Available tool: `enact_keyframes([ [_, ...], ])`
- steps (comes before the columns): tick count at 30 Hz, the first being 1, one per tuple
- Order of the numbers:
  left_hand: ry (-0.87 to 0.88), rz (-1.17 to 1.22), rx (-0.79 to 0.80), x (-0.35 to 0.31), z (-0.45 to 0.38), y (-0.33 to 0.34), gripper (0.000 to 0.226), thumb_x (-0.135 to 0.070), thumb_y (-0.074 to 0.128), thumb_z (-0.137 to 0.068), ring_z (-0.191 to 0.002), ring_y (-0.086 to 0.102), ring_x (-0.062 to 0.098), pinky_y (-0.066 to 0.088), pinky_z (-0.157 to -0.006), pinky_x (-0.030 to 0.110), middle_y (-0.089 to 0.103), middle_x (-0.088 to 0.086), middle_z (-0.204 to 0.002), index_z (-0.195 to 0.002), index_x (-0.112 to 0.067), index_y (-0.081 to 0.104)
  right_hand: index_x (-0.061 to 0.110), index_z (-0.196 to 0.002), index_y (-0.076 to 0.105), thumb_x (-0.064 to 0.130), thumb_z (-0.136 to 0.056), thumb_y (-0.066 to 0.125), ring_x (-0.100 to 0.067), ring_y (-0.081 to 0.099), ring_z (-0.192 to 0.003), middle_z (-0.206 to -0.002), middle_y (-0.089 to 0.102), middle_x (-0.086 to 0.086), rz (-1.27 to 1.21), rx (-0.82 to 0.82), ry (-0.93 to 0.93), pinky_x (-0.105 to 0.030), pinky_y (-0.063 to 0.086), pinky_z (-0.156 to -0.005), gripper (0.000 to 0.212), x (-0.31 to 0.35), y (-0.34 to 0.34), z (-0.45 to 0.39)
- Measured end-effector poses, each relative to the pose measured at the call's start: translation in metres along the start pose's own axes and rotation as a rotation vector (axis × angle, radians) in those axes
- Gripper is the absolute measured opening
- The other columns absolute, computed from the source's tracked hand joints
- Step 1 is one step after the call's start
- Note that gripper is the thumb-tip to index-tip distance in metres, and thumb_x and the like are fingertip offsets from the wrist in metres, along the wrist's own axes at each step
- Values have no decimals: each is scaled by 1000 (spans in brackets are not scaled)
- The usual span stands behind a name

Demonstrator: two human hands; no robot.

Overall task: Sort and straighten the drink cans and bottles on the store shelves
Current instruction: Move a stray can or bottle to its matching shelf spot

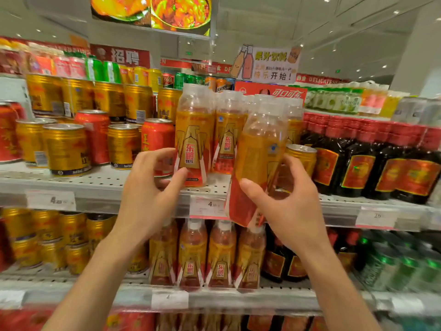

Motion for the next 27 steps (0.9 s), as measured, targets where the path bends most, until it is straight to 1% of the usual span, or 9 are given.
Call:
enact_keyframes([
  [3, 89, -100, -9, 0, -21, 5, 42, -29, 69, -92, -94, 59, 0, 47, -76, 9, 57, -3, -115, -131, -21, 58, 30, -148, 41, 64, -75, 75, -2, 55, -121, -127, 57, 24, 79, -1, -78, -31, 48, -104, 87, 16, 9, -27],
  [6, 152, -93, -19, 4, -33, 7, 46, -24, 70, -92, -89, 59, 3, 47, -70, 8, 57, -2, -112, -135, -19, 55, 26, -150, 38, 61, -80, 73, -3, 53, -118, -128, 56, 20, 185, 27, -142, -29, 47, -104, 86, 26, 27, -43],
  [10, 206, -72, 3, 16, -28, 14, 54, -25, 71, -91, -85, 60, 6, 53, -66, 17, 55, -3, -112, -141, -17, 51, 17, -156, 34, 72, -84, 60, -17, 49, -135, -146, 53, 3, 431, 39, -155, -35, 44, -110, 94, 22, 49, -52],
  [13, 233, -99, 9, 21, -25, 16, 57, -26, 72, -91, -81, 61, 6, 55, -64, 23, 54, -4, -112, -143, -17, 50, 14, -156, 32, 77, -81, 56, -14, 56, -107, -123, 46, 5, 523, -14, -163, -26, 48, -86, 101, 21, 47, -52],
  [14, 238, -96, 10, 22, -25, 16, 58, -26, 72, -90, -81, 61, 6, 56, -63, 23, 54, -4, -112, -143, -17, 50, 15, -157, 30, 77, -80, 57, -13, 55, -102, -122, 45, 5, 518, -30, -160, -25, 47, -84, 102, 19, 46, -52],
  [19, 246, -92, 19, 25, -26, 17, 60, -31, 72, -90, -80, 62, 7, 56, -62, 24, 55, -4, -115, -144, -18, 49, 19, -155, 31, 69, -82, 65, -26, 65, -111, -148, 51, 0, 430, -106, -176, -47, 51, -100, 94, 13, 53, -51],
  [21, 251, -112, 15, 25, -26, 17, 61, -35, 71, -90, -78, 61, 6, 56, -62, 22, 54, -4, -114, -144, -18, 49, 17, -155, 31, 66, -85, 64, -23, 62, -117, -150, 48, -1, 454, -115, -163, -41, 47, -103, 91, 10, 57, -53],
  [23, 257, -143, 10, 24, -26, 18, 62, -39, 69, -91, -77, 60, 5, 56, -63, 21, 54, -5, -112, -146, -18, 48, 16, -156, 30, 64, -89, 60, -21, 62, -117, -149, 47, -1, 479, -116, -166, -37, 45, -98, 88, 9, 58, -52],
  [27, 272, -160, 11, 25, -25, 18, 64, -42, 65, -92, -77, 59, 4, 57, -61, 22, 54, -5, -113, -148, -17, 48, 20, -157, 30, 67, -92, 51, -20, 69, -93, -139, 50, 2, 529, -54, -201, -33, 54, -84, 83, 5, 54, -48],
])
Point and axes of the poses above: each hand's wrist, its own z-axis away from the middle knuckle, its own y-axis out of the palm, x = y × z, the point moved 7 cm from there along -z, towards the middle knuckle
